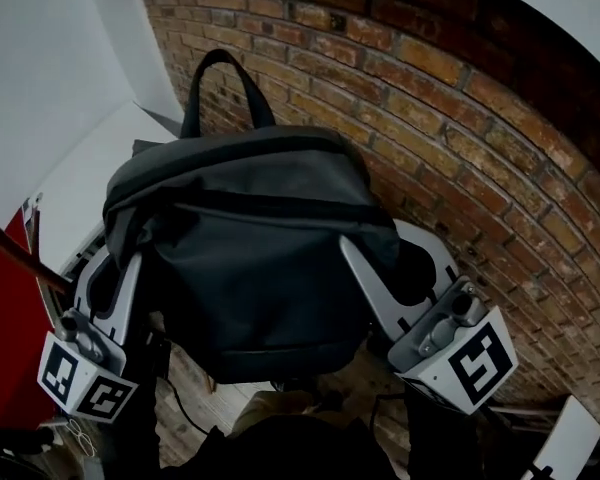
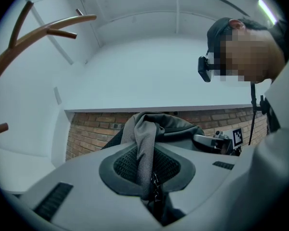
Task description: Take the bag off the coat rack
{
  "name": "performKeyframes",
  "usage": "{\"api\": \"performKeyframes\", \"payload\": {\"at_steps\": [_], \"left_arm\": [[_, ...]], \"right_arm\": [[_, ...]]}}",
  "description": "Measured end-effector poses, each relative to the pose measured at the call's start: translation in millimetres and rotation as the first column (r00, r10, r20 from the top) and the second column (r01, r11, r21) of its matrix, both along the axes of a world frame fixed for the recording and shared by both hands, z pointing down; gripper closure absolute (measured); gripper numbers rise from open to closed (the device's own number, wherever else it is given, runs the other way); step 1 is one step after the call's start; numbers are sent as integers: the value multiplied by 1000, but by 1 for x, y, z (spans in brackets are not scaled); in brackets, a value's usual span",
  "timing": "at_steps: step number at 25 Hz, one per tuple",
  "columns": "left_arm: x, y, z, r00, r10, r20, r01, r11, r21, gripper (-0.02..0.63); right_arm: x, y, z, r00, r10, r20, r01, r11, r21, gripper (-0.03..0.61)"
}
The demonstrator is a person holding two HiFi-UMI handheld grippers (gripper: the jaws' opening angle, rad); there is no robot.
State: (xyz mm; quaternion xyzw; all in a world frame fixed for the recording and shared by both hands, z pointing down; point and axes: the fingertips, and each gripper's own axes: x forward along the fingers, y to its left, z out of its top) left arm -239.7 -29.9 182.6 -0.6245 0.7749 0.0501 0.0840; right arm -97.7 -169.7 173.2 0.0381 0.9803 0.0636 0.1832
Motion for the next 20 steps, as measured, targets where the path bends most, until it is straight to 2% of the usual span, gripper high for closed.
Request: {"api": "performKeyframes", "payload": {"at_steps": [2, 7, 11, 16, 20], "left_arm": [[1, -1, -5, 1000, 3, 0, -3, 1000, -6, 549], [-3, 14, -7, 999, -47, -10, 47, 999, -1, 549], [0, 33, 0, 997, -83, -7, 83, 996, 37, 549], [3, 54, 6, 991, -131, -21, 132, 990, 43, 549], [4, 70, 1, 987, -160, -5, 160, 986, 46, 549]], "right_arm": [[4, 2, -4, 1000, 0, -3, 0, 1000, 9, 541], [-8, 13, -12, 997, -69, 26, 69, 998, -2, 541], [-11, 21, -5, 996, -87, 18, 85, 995, 60, 541], [-22, 37, -8, 990, -140, 13, 141, 990, -19, 541], [-24, 46, -7, 984, -179, 21, 177, 982, 60, 541]]}}
